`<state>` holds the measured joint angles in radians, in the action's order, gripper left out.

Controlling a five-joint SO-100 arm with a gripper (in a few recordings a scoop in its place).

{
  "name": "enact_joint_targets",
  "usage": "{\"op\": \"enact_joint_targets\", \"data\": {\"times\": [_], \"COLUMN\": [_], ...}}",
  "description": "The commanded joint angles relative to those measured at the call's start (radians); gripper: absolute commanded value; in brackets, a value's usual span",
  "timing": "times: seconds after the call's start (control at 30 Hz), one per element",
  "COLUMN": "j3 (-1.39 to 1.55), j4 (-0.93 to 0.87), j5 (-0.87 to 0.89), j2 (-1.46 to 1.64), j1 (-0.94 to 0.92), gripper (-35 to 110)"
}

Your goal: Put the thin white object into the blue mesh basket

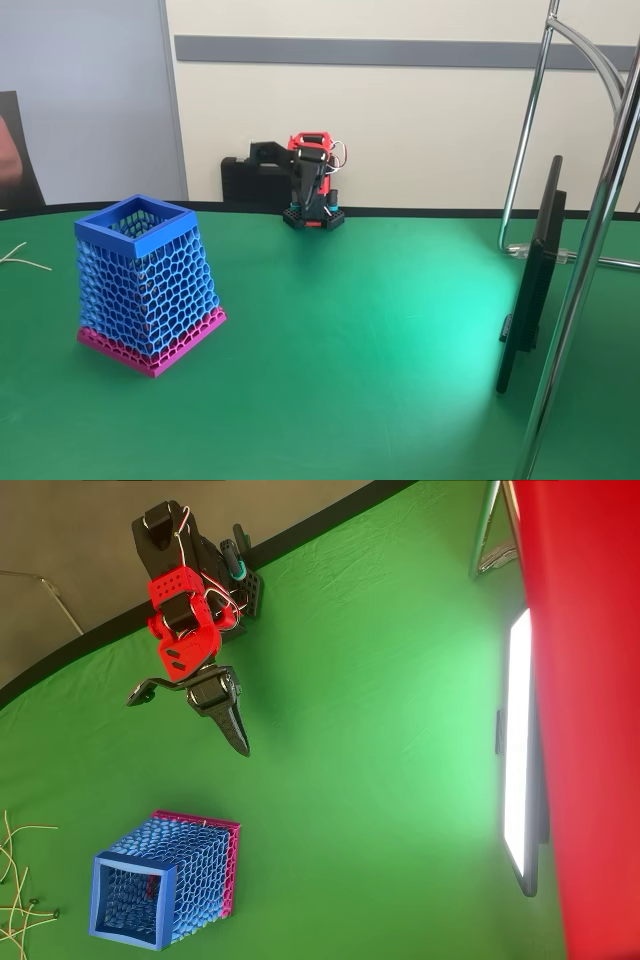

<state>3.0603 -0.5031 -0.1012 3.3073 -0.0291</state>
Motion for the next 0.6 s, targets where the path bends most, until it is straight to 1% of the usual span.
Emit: {"op": "enact_joint_targets", "data": {"times": [0.0,0.07,0.57], "j3": [0.023,0.023,0.023], "j4": [-0.077,-0.14,-0.354], "j5": [0.015,0.029,0.084], "j2": [0.018,0.018,0.018], "j1": [-0.011,-0.011,-0.005], "gripper": [0,0,1]}}
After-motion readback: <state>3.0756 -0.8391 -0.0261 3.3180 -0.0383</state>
